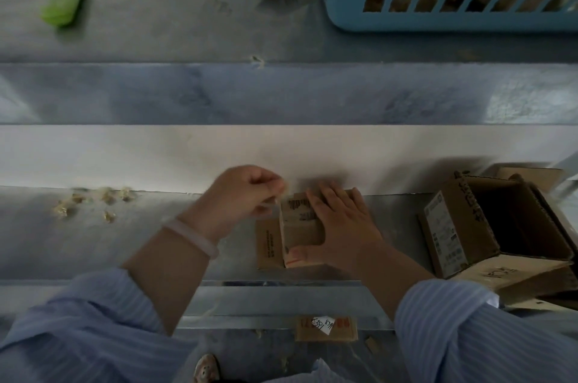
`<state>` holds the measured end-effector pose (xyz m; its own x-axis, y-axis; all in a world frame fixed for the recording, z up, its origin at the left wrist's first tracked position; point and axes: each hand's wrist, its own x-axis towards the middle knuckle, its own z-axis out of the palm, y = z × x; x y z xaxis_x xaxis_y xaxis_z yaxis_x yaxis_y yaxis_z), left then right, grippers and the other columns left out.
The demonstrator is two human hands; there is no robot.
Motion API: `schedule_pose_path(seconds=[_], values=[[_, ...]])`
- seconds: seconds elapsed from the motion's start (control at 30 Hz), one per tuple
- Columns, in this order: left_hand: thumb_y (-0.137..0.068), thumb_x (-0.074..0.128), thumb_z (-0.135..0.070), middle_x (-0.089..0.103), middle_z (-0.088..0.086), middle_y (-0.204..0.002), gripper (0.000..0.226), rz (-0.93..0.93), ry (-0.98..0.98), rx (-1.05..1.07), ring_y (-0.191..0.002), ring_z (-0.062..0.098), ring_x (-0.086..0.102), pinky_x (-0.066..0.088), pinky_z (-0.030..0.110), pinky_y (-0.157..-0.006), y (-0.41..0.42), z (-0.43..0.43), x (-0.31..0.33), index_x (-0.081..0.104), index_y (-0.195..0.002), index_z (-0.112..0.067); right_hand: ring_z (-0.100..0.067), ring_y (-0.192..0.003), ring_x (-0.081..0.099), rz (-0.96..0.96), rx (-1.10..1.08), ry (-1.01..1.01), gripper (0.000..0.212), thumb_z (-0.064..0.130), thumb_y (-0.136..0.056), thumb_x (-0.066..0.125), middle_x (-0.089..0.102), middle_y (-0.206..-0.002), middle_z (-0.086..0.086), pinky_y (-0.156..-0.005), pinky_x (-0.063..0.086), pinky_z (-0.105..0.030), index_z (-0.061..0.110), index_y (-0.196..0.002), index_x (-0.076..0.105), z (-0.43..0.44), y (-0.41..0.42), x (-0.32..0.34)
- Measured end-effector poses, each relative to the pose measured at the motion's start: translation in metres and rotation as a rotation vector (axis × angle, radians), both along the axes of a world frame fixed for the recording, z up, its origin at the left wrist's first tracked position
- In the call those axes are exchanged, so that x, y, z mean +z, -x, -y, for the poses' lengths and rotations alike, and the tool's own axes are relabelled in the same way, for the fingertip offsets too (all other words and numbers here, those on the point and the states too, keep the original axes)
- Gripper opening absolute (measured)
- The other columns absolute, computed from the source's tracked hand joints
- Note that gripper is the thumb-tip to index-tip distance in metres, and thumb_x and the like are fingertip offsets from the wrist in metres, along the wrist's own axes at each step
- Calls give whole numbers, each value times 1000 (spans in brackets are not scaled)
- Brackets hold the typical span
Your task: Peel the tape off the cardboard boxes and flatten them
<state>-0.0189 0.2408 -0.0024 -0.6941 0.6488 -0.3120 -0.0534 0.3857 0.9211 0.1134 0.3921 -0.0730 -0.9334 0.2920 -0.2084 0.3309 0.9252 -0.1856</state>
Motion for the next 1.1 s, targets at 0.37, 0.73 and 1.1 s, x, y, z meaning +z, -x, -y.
schedule_pose_path(seconds=[0.37, 0.73, 1.1], values=[[-78, 72, -21, 63, -7, -76, 12, -649, 222, -134, -72, 14, 58, 45, 24, -64, -26, -29, -64, 60, -82, -21, -19, -145, 25, -341, 38, 47, 89, 78, -78, 36, 35, -155, 2, -119, 13, -48, 27, -151, 32, -4, -12, -13], [-100, 43, -5, 64, -8, -100, 31, -146, -77, -28, -86, -7, 64, 49, 11, -74, -54, 12, -80, 53, -114, -31, -23, -144, 31, -222, 88, -163, 64, 57, -95, 23, 37, -155, -3, -113, 19, -54, 22, -145, 45, 1, -15, -22], [-95, 55, -7, 73, -7, -94, 30, 8, -113, 249, -84, 4, 69, 54, 18, -77, -58, 14, -95, 70, -106, -31, -19, -145, 28, -257, 93, -122, 62, 58, -95, 24, 35, -155, 1, -116, 18, -53, 26, -145, 43, 1, -17, -19]])
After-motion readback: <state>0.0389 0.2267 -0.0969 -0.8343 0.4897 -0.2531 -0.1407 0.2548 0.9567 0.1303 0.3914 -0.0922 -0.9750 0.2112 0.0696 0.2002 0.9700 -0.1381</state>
